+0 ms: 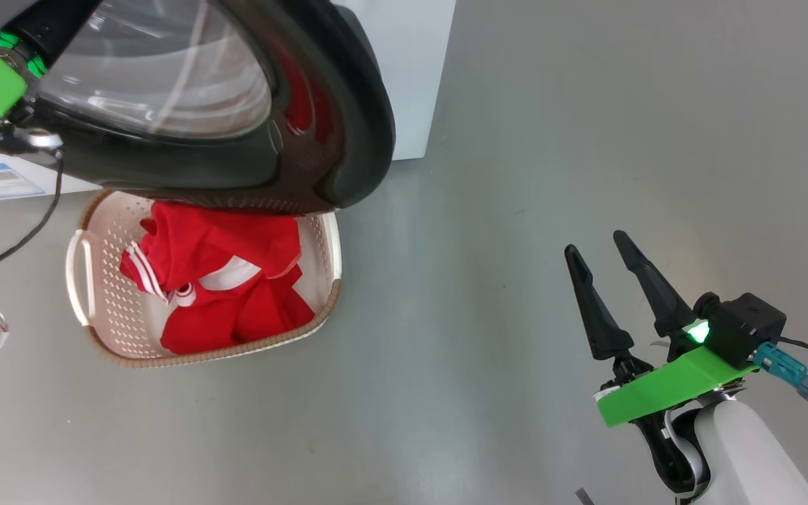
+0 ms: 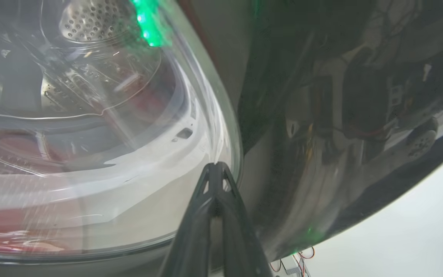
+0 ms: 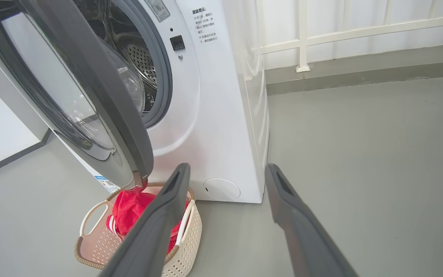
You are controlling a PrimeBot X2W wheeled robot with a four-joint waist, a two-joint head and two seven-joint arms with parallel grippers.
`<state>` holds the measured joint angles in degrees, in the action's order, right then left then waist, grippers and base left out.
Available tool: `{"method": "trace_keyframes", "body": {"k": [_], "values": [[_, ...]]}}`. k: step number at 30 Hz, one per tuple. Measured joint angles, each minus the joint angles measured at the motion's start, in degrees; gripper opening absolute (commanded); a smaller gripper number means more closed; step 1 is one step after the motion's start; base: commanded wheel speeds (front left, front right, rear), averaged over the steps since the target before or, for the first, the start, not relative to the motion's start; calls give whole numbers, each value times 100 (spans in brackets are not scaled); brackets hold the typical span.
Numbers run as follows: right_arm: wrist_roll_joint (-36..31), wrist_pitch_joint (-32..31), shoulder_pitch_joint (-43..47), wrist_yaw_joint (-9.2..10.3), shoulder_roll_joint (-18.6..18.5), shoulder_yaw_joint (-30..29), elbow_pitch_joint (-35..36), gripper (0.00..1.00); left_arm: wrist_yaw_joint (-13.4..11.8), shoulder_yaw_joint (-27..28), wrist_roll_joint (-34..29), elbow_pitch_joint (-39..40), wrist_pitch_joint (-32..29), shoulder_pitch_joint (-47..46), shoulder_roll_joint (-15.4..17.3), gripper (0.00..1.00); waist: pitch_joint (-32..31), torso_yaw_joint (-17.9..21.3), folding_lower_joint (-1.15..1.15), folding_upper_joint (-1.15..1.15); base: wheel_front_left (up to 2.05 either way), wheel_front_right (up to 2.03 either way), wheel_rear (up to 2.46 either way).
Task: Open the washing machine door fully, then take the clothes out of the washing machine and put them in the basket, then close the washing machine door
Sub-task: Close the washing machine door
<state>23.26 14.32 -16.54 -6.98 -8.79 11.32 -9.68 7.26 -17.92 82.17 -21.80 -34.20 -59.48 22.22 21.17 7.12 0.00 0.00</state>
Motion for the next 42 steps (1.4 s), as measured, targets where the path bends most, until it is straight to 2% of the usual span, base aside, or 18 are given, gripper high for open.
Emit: {"method": "trace_keyframes", "body": {"k": [9, 11, 13, 15, 16, 17, 24, 35, 42], "values": [[-18, 0, 4, 0, -83, -52, -25, 100, 0, -93, 312, 214, 209, 283, 162, 0, -143, -194, 0, 0, 0, 0, 0], [-18, 0, 12, 0, -164, -59, -43, 100, 0, -122, 365, 348, 315, 586, 202, 5, -222, -284, 0, 0, 0, 0, 0], [-18, 0, 18, 0, -222, -67, -55, 100, 0, -137, 374, 425, 411, 788, 253, 24, -280, -348, 0, 0, 0, 0, 0], [-18, 0, 21, 0, -256, -77, -58, 100, 0, -169, 371, 490, 508, 974, 315, 49, -337, -414, 0, 0, 0, 0, 0], [-18, 0, 24, 0, -270, -79, -60, 100, 0, -196, 372, 533, 544, 1073, 342, 84, -367, -447, 0, 0, 0, 0, 0], [-18, 0, 31, 0, -286, -80, -59, 100, 0, -223, 371, 558, 591, 1173, 355, 100, -397, -479, 0, 0, 0, 0, 0], [-14, 0, 243, 0, -402, -113, -86, 100, 0, -416, 265, 717, 1068, 1842, 457, 100, -580, -670, 0, 0, 0, 0, 0], [11, 0, 412, 0, -557, -190, -79, 100, 1, -869, -41, 694, 2415, 3136, 591, 100, -847, -956, 0, 0, 0, 0, 0], [11, 0, 503, 0, -608, -259, -76, 100, 2, -1168, -142, 339, 3318, 3691, 630, 100, -872, -1051, 0, 0, 0, 0, 0]]}}
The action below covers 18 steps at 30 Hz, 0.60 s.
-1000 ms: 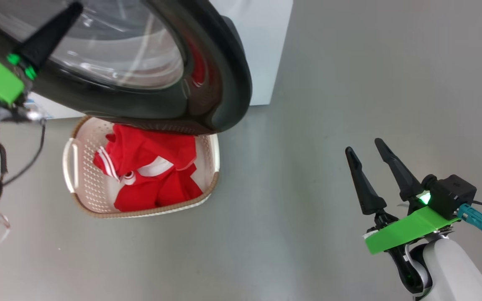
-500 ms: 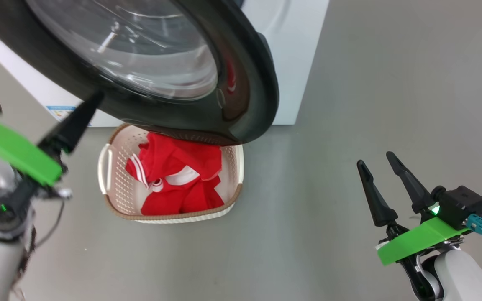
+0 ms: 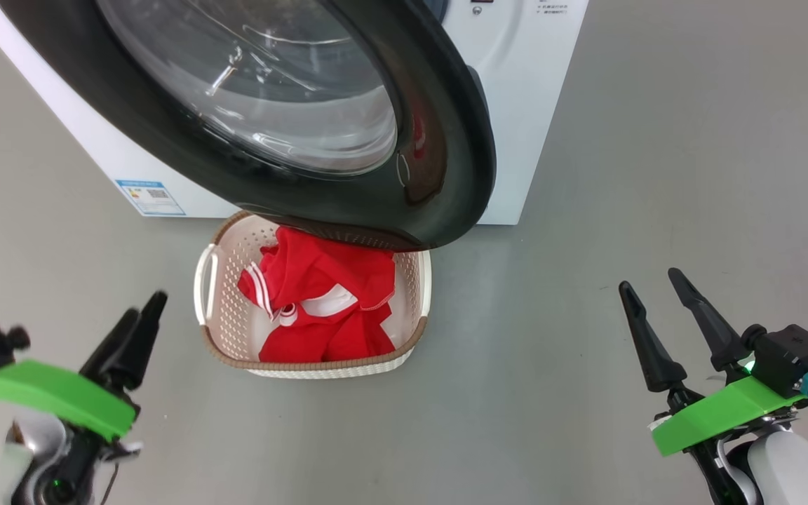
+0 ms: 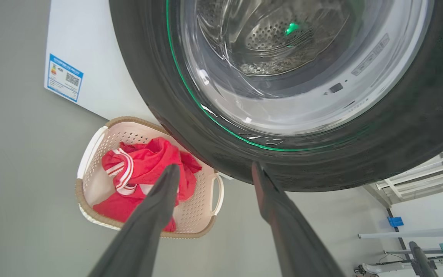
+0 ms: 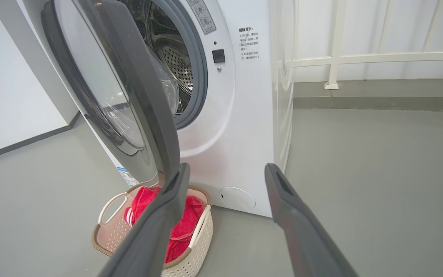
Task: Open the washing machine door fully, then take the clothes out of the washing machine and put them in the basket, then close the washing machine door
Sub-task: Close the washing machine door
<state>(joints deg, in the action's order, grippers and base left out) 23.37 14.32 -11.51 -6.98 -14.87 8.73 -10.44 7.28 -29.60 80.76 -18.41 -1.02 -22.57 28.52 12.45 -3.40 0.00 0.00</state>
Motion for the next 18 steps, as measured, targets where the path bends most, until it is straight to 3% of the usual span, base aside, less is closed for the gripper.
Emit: {"method": "trace_keyframes", "body": {"k": [7, 13, 18], "values": [[10, 0, 7, 0, -31, -100, -1, 100, 2, -207, -265, -456, 1127, 151, -16, 100, 0, 15, 0, 0, 0, 0, 0], [46, 0, 147, 0, -2, -256, -5, 100, 2, -237, -812, -869, 1527, 151, -64, 100, 0, 87, 0, 0, 0, 0, 0], [46, 0, 215, 0, 19, -370, 16, 100, 3, 712, -1896, -947, 1532, 152, -405, 100, 13, 150, 0, 0, 0, 0, 0]]}}
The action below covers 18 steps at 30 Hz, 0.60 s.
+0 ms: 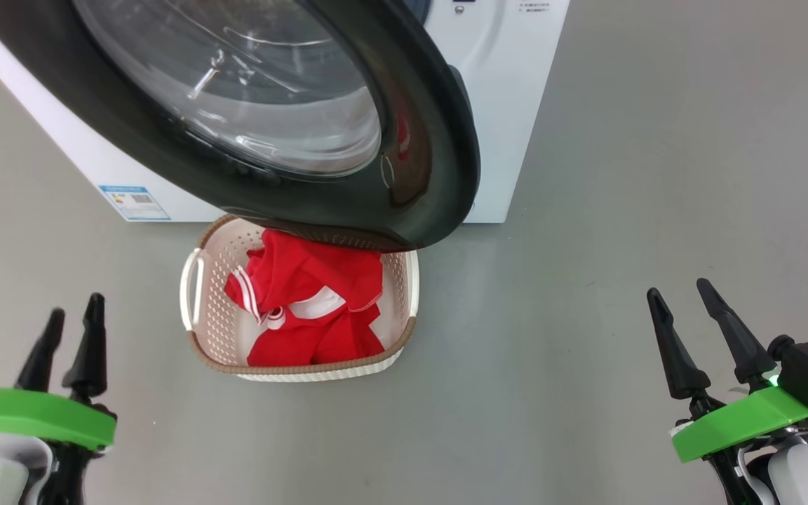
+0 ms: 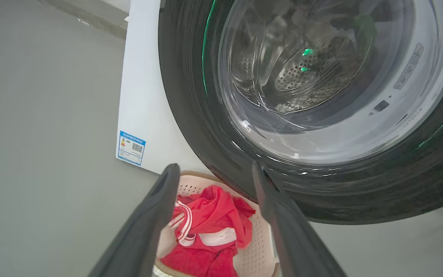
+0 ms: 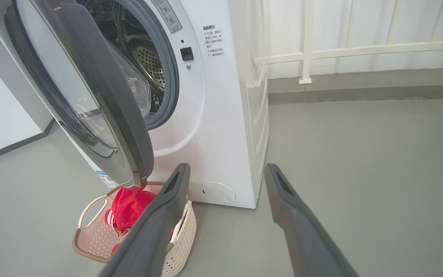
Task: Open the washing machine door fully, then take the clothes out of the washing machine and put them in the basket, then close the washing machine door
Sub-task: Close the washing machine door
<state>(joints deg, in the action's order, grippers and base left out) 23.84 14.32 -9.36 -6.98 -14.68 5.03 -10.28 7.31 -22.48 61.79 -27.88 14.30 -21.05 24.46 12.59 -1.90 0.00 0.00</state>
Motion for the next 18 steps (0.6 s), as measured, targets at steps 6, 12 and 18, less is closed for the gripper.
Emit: {"method": "trace_keyframes", "body": {"k": [6, 12, 18], "values": [[0, 0, 3, 0, 26, -38, 15, 100, 0, 840, -1543, 197, 0, 283, -481, 100, 43, 73, 0, 0, 0, 0, 0], [0, 0, 3, 0, 35, -59, 25, 100, 0, 1323, -2744, 461, 0, 477, -769, 100, 65, 118, 0, 0, 0, 0, 0], [0, 0, 4, 0, 63, -96, 31, 100, 0, 1699, -3742, 693, 0, 775, -1167, 100, 56, 131, 0, 0, 0, 0, 0]]}}
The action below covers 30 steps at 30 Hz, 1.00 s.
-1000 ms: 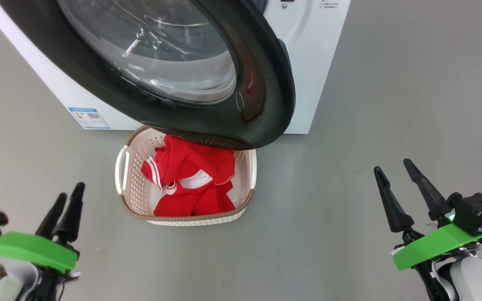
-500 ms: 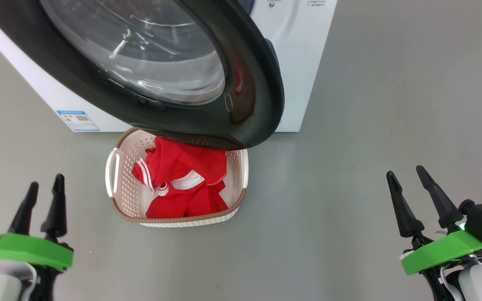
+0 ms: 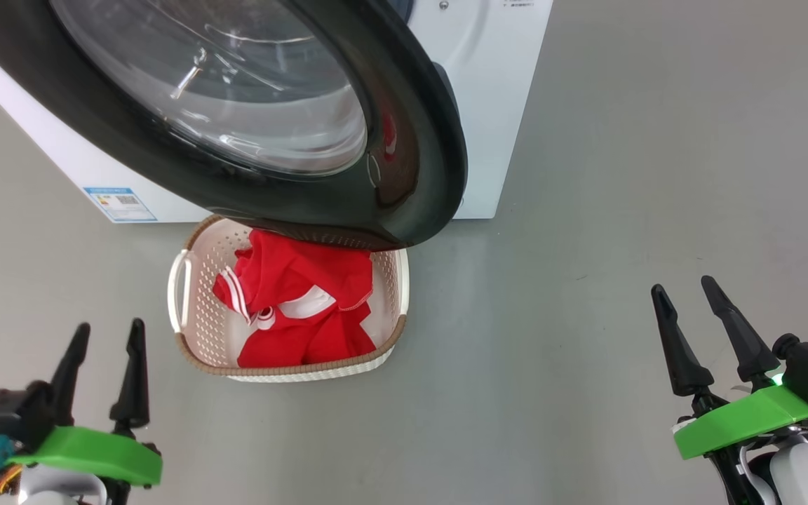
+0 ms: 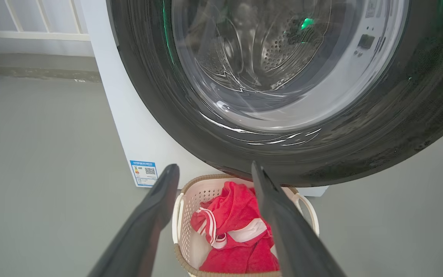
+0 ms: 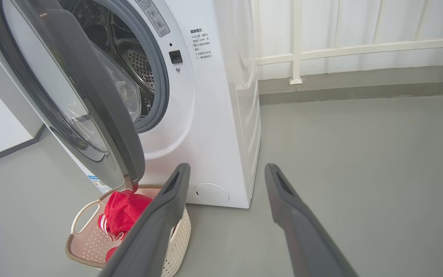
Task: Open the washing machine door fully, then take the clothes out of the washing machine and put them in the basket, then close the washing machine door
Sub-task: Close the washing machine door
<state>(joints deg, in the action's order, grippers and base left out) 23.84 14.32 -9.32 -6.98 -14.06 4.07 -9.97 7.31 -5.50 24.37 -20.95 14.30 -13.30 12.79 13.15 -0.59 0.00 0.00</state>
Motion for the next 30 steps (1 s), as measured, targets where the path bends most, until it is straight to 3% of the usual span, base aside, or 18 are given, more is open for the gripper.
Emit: {"method": "trace_keyframes", "body": {"k": [5, 15, 16, 18, 19, 25, 30], "values": [[-1, 0, 0, 0, 20, -21, 2, 100, 1, 335, -555, 2, 0, 137, -232, 100, 6, -4, 0, 0, 0, 0, 0], [-4, 0, -1, 0, 1, 7, 7, 100, 1, 320, -816, 77, 0, 142, -387, 100, -25, -50, 0, 0, 0, 0, 0], [-4, 0, -2, 0, -19, 46, 15, 95, 1, 300, -816, 80, 0, 142, -387, 100, -34, -63, 0, 0, 0, 0, 0], [-4, 0, -10, 0, -41, 118, 45, 41, 1, 253, -816, 88, 0, 142, -396, 100, -55, -90, 0, 0, 0, 0, 0], [-3, 0, -21, 0, -57, 154, 64, 0, 1, 227, -816, 99, 0, 142, -409, 100, -66, -107, 0, 0, 0, 0, 0], [53, 0, -382, 0, -101, 513, 96, 0, 1, 104, -817, 178, 0, 144, -485, 100, -138, -262, 0, 0, 0, 0, 0], [131, 0, -774, 0, -77, 1140, -22, 0, 1, -45, -865, 257, 0, 166, -589, 100, -194, -501, 0, 0, 0, 0, 0]]}}
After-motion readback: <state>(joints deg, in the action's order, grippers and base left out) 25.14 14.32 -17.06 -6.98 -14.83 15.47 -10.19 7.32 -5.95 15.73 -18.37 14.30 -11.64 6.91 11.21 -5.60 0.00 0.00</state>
